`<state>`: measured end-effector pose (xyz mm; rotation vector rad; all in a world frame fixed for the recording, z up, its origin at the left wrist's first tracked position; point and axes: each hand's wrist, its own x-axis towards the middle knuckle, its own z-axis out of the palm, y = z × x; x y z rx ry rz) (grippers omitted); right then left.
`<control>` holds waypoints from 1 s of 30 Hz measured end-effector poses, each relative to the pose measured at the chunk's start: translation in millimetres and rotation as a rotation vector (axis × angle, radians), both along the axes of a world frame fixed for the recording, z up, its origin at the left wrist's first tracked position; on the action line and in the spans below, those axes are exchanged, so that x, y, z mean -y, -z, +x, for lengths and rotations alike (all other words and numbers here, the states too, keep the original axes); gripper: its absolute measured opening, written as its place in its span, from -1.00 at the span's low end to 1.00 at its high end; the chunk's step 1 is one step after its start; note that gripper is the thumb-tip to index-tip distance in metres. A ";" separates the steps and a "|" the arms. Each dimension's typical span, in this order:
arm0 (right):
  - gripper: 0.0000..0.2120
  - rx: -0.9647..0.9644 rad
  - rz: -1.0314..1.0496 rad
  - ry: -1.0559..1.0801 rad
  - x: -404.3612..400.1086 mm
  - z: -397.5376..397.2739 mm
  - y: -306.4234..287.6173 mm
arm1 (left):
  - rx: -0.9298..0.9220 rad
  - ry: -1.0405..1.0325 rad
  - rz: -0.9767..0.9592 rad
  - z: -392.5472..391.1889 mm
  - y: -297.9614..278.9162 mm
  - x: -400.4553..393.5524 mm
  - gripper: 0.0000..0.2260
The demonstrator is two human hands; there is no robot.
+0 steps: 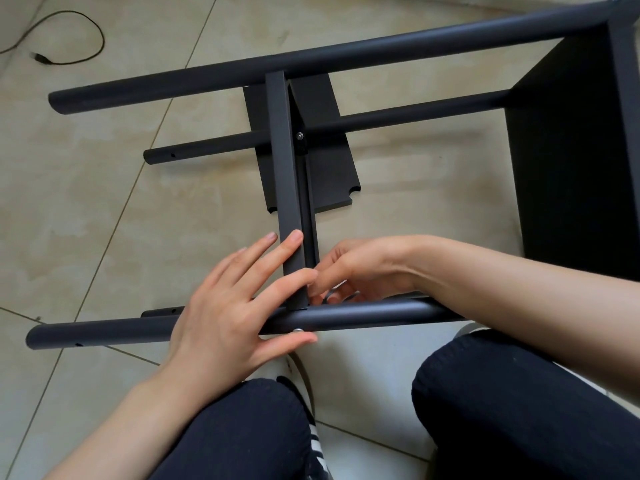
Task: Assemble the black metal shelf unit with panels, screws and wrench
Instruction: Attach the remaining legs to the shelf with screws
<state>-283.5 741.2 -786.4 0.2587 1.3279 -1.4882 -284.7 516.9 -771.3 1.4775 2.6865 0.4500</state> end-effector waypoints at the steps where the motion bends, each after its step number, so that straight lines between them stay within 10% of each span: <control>1: -0.87 -0.006 0.010 0.004 0.4 0.5 0.2 | 0.000 0.000 0.002 0.3 0.0 0.0 -0.46; 30: -0.95 -0.033 -0.005 0.017 0.5 2.4 7.4 | 0.001 0.003 0.003 0.0 -0.6 -1.1 -0.47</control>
